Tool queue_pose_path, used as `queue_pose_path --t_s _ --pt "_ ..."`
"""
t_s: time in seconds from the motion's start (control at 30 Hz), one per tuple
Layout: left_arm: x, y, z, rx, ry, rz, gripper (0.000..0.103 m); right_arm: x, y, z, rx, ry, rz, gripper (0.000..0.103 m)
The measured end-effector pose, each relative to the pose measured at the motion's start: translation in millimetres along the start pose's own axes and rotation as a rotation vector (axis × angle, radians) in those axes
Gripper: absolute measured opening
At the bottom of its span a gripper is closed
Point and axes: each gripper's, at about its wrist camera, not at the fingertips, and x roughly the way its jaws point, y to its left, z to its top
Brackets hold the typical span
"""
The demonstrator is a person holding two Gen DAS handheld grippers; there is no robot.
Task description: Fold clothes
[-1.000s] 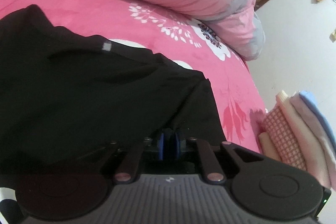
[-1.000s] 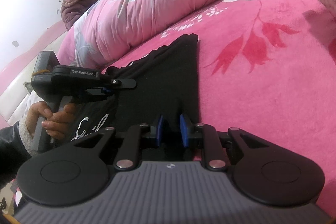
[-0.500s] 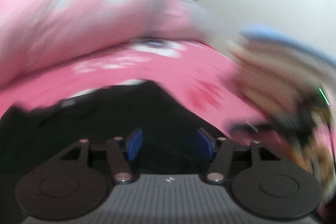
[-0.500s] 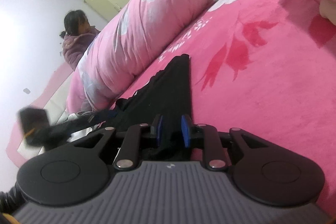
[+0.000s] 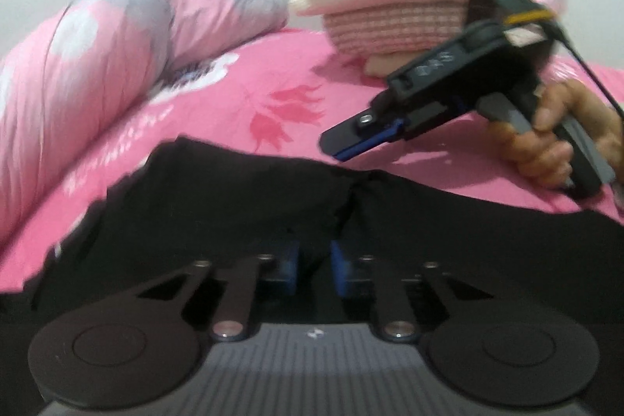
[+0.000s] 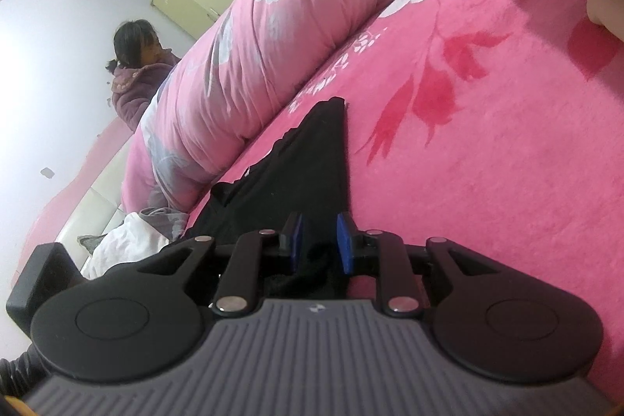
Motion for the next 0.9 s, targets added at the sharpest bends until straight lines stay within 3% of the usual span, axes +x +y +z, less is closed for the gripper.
queue_pose_path --t_s 0.27,0.37,0.5,0.53,0.6,0.73,0.8,0.9 --pt "-10.8 -19.5 -12.9 0.243 0.006 -0.007 0.009 -1.1 -0.8 0.4 0.004 -0.003 -0.004 0.019" --pt "-10.7 -19.0 -14.6 0.257 0.006 0.015 0.009 -1.8 3.1 -0.2 -0.028 0.006 -0.018 0.019" --pt "-11.0 -17.1 -13.5 0.242 -0.003 0.038 0.027 -1.2 25.6 -6.7 -0.220 0.063 -0.085 0.023" --pt "-11.6 -17.8 -13.4 0.246 -0.010 0.044 0.039 -1.0 31.2 -8.3 -0.268 0.077 -0.102 0.023" --pt "-13.0 -20.5 -12.8 0.255 -0.024 0.060 0.052 -0.7 42.5 -11.6 -0.363 0.105 -0.136 0.030" --pt "-9.4 -21.8 -7.8 0.233 -0.036 0.067 0.053 0.0 65.0 -18.1 -0.555 0.162 -0.204 0.032" --pt "-4.2 -23.9 -6.4 0.231 -0.037 0.064 0.047 2.0 67.6 -21.1 -0.590 0.181 -0.223 0.032" --pt "3.7 -28.7 -6.9 0.252 -0.026 0.077 0.008 2.0 67.5 -21.2 -0.601 0.161 -0.266 0.029"
